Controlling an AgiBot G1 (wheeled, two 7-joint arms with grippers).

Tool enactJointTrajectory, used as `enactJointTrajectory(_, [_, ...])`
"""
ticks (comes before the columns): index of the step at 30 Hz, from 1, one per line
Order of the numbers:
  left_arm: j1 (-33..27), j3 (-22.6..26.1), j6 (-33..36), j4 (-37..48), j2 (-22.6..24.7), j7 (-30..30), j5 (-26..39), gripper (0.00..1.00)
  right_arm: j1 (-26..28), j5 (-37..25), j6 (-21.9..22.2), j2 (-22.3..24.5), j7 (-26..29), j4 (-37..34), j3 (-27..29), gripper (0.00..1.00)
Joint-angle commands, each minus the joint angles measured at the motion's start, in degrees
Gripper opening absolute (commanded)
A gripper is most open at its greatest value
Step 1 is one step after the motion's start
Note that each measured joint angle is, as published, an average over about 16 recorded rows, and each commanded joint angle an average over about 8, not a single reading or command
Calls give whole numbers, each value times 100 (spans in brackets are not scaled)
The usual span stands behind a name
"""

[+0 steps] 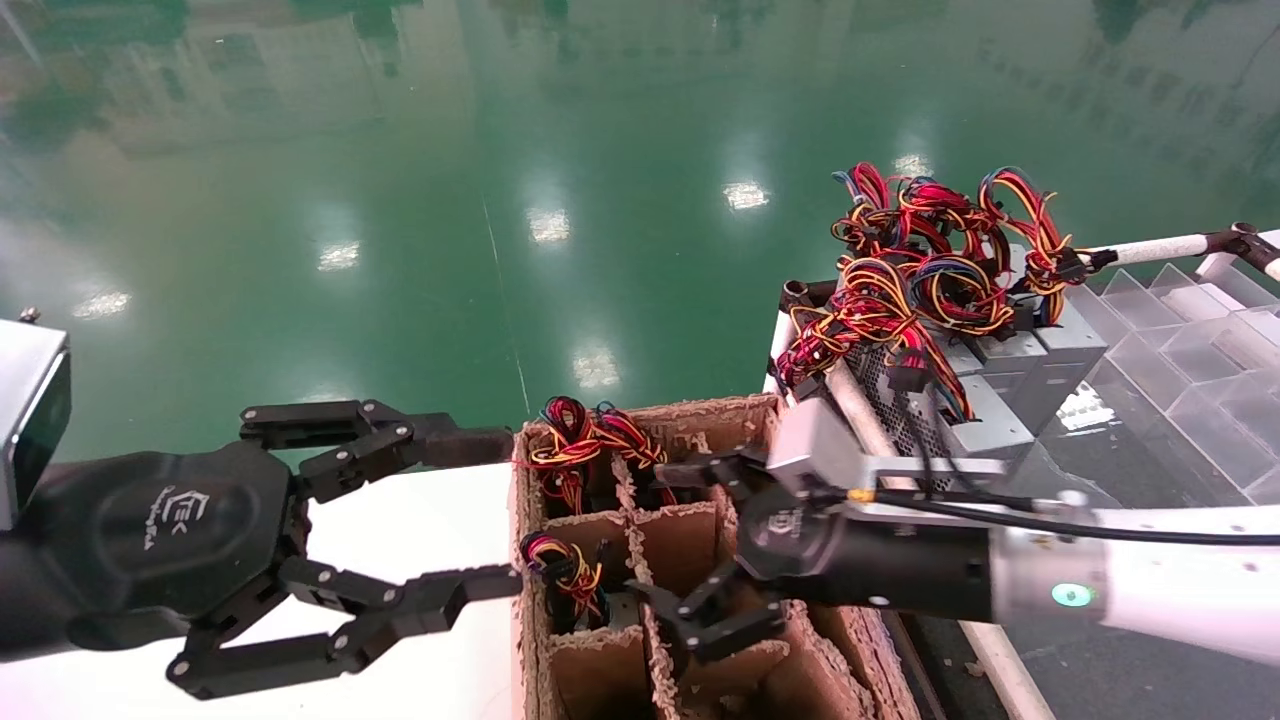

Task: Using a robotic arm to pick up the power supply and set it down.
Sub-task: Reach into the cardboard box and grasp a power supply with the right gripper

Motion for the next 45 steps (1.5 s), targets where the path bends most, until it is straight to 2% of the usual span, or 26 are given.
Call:
enactJointTrajectory(1, [0,0,0,0,0,0,0,100,35,-105,76,-143,-2,-14,-72,100])
enactJointTrajectory(12, [0,1,0,0,0,0,0,100,344,-673,329,-849,96,-500,-476,100])
enactJointTrajectory(22, [0,1,0,0,0,1,-1,100,664,-827,148,-1264,224,-1247,-684,98])
enactJointTrajectory(23, [0,1,0,0,0,1,-1,100,686,-833,132,-1294,199,-1317,-693,89])
enactJointTrajectory(30, [0,2,-1,0,-1,1,-1,100,741,-827,123,-1427,-109,-1637,-685,4])
enactJointTrajectory(31, [0,2,-1,0,-1,1,-1,100,740,-819,124,-1437,-156,-1665,-677,0])
enactJointTrajectory(45, [-1,2,-1,0,-1,1,-2,100,702,-786,84,-1435,-488,-1785,-642,0])
